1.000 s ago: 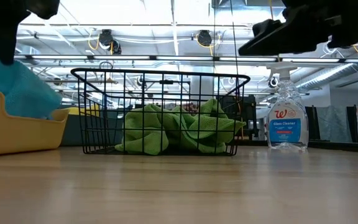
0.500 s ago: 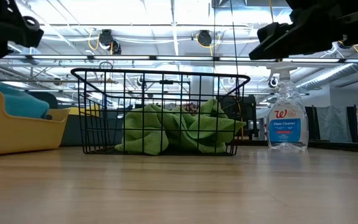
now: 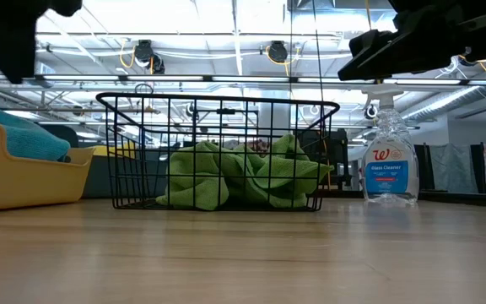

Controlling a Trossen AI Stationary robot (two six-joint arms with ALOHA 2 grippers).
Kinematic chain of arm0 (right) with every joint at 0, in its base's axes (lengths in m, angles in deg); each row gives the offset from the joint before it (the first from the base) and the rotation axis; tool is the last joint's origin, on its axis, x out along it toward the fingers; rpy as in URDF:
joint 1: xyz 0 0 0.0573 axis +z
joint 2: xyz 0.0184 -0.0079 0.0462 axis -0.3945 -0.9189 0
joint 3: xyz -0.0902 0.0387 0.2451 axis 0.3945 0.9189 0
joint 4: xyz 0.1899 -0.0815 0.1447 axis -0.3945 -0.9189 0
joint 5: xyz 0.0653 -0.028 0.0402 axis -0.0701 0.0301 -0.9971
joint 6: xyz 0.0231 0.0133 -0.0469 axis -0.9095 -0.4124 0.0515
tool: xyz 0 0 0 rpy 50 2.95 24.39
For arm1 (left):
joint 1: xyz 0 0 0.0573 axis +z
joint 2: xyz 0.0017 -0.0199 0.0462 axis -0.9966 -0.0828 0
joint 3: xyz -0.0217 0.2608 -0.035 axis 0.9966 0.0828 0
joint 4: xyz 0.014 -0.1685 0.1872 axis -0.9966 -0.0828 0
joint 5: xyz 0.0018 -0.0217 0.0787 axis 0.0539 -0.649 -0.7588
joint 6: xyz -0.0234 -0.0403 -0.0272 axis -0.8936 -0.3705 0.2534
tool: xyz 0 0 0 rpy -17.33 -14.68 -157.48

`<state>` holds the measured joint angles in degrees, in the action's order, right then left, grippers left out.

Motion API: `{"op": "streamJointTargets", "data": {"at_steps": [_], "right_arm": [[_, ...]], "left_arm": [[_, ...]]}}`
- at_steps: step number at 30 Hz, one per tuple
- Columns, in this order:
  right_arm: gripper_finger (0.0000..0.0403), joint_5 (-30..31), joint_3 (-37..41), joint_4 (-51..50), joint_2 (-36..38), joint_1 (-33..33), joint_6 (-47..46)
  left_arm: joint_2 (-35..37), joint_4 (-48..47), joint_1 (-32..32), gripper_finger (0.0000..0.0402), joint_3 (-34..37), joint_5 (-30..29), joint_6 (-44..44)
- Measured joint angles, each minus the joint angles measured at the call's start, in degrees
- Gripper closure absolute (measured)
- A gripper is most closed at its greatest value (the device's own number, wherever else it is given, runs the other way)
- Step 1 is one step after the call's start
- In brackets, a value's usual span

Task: Sort microfiber towel by color & place in baskets
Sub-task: Put the blue microfiber towel into the yellow bin

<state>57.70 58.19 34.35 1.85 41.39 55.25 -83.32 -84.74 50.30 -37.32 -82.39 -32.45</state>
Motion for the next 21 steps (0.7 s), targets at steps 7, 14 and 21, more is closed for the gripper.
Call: {"op": "streamJointTargets", "data": {"at_steps": [7, 14, 21], "right_arm": [[0.0234, 0.0, 0.0, 0.0, 0.0, 0.0, -0.2], [0.0234, 0.0, 0.0, -0.1, 0.0, 0.0, -0.3], [0.0234, 0.0, 0.0, -0.3, 0.0, 0.0, -0.5]], "left_arm": [[0.0, 1.4, 0.0, 0.0267, 6.4, 1.1, -1.1], [0.0, 7.8, 0.0, 0.0392, 15.0, 1.7, -5.0], [1.1, 6.3, 0.0, 0.0362, 12.5, 1.5, -4.5]]}}
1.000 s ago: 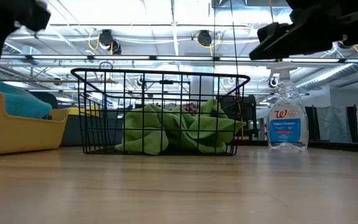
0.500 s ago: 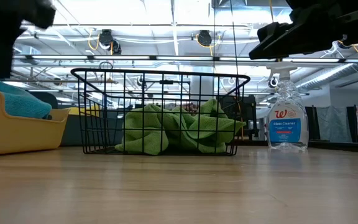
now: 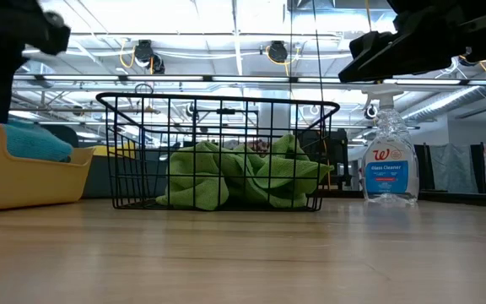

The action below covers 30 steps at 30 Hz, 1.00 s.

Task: Sort microfiber towel by color & place in baskets
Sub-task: Put the blue microfiber towel into the yellow bin, then return to Home Position

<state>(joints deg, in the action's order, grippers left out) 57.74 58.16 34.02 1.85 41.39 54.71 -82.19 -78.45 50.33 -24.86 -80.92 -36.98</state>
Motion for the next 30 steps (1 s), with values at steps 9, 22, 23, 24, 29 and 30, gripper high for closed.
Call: {"op": "streamJointTargets", "data": {"at_steps": [9, 22, 23, 24, 29, 30], "right_arm": [[0.0234, 0.0, 0.0, -0.1, 0.0, 0.0, 0.1], [0.0294, -0.5, 0.0, 1.1, 3.2, -5.6, 8.0], [0.031, -1.7, 0.0, 1.2, 4.4, -6.7, 8.6], [0.0327, -3.5, 0.0, 1.1, 5.6, -7.9, 9.2], [0.0396, -12.3, 0.0, 1.0, 11.7, -12.5, 11.1], [0.0394, -13.1, 0.0, 1.0, 12.7, -13.2, 11.1]], "left_arm": [[1.6, -9.1, -2.3, 0.0321, -10.0, -5.1, 0.4], [1.6, 18.0, -0.7, 0.0313, -11.8, -40.1, 39.3], [1.6, 21.3, 0.0, 0.0313, -11.8, -41.2, 44.8], [1.6, 24.7, 0.9, 0.0314, -11.8, -42.1, 50.2], [1.6, 43.2, 8.6, 0.0347, -9.4, -36.8, 73.4], [1.6, 47.6, 10.4, 0.0359, -8.3, -33.6, 77.3]]}}
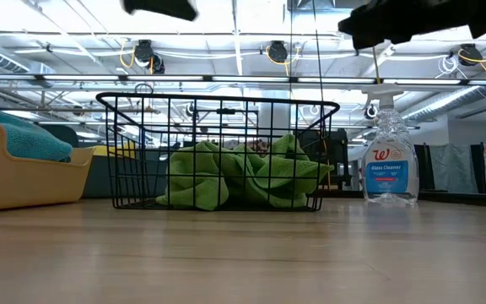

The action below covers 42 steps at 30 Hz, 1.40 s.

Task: Sort microfiber towel by color & place in baskets
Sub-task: Return to Home Position

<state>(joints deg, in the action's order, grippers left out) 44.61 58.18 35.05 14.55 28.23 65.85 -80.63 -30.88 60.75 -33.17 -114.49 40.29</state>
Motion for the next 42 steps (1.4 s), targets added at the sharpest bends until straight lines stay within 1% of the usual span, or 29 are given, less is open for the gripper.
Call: {"op": "streamJointTargets", "data": {"at_steps": [2, 3, 5, 8, 13, 17, 19, 24, 29, 34, 38, 42], "right_arm": [[0.039, -0.4, 0.0, -0.5, 1.8, -0.9, -0.2], [0.039, -0.4, 0.0, -0.8, 2.5, -1.3, -0.2], [0.0393, -0.3, 1.0, -0.3, 3.7, -1.8, 0.1], [0.0401, -0.3, 4.0, 1.0, 5.6, -3.2, 0.4], [0.04, -0.2, 11.5, 8.3, 9.2, -6.3, -1.4], [0.0402, -0.2, 16.0, 13.0, 11.6, -7.8, -1.7], [0.0402, -0.3, 17.4, 13.4, 12.6, -8.2, -1.7], [0.0402, -0.3, 19.0, 13.6, 13.3, -8.4, -2.6], [0.0402, 0.0, 20.4, 13.5, 13.3, -8.4, -4.9], [0.0402, 0.0, 22.3, 14.1, 13.2, -8.4, -5.1], [0.0402, 0.0, 25.2, 18.3, 13.2, -8.4, -6.4], [0.0403, 0.0, 27.8, 22.5, 13.2, -8.4, -8.6]], "left_arm": [[0.0, 9.0, 3.3, 0.0387, 2.5, 6.0, 6.8], [0.0, 12.3, 4.7, 0.0393, 3.6, 8.5, 9.1], [0.0, 17.9, 7.0, 0.0393, 5.9, 12.2, 13.0], [0.5, 21.1, 8.8, 0.039, 8.3, 14.1, 17.7], [3.2, 23.5, 10.2, 0.0398, 13.0, 15.5, 20.3], [7.1, 34.7, 11.6, 0.0397, 21.0, 21.2, 23.1], [9.2, 41.2, 12.6, 0.0397, 25.5, 23.9, 23.7], [14.4, 47.8, 14.0, 0.0398, 34.6, 24.7, 22.8], [19.0, 56.0, 14.0, 0.0398, 42.8, 24.7, 22.2], [23.1, 62.9, 13.9, 0.0398, 50.4, 24.7, 21.8], [25.9, 66.3, 13.9, 0.0398, 54.6, 24.7, 21.7], [27.9, 68.1, 13.9, 0.0398, 56.8, 24.7, 21.7]]}}
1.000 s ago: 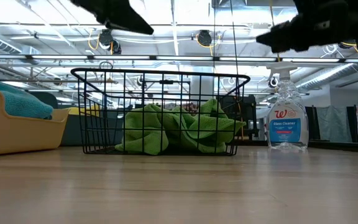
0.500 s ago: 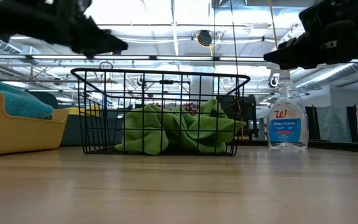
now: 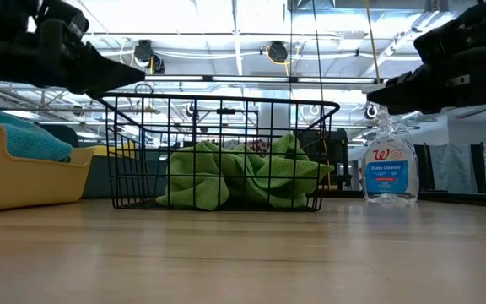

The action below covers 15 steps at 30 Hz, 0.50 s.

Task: Sort microfiber towel by color & place in baskets
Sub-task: Return to Home Position

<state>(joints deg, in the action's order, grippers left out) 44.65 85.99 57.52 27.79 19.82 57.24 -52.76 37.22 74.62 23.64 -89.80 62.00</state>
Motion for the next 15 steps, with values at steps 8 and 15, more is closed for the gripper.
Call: {"op": "streamJointTargets", "data": {"at_steps": [8, 15], "right_arm": [[0.0403, 0.0, 2.5, 0.5, 0.5, 0.0, -4.3], [0.0403, 0.0, 2.7, -0.6, 2.3, 0.2, -4.5]], "left_arm": [[1.5, 0.5, 0.0, 0.0398, 1.8, 2.2, 0.0], [2.2, -0.3, -1.0, 0.0398, 2.5, 4.2, -3.1]]}}
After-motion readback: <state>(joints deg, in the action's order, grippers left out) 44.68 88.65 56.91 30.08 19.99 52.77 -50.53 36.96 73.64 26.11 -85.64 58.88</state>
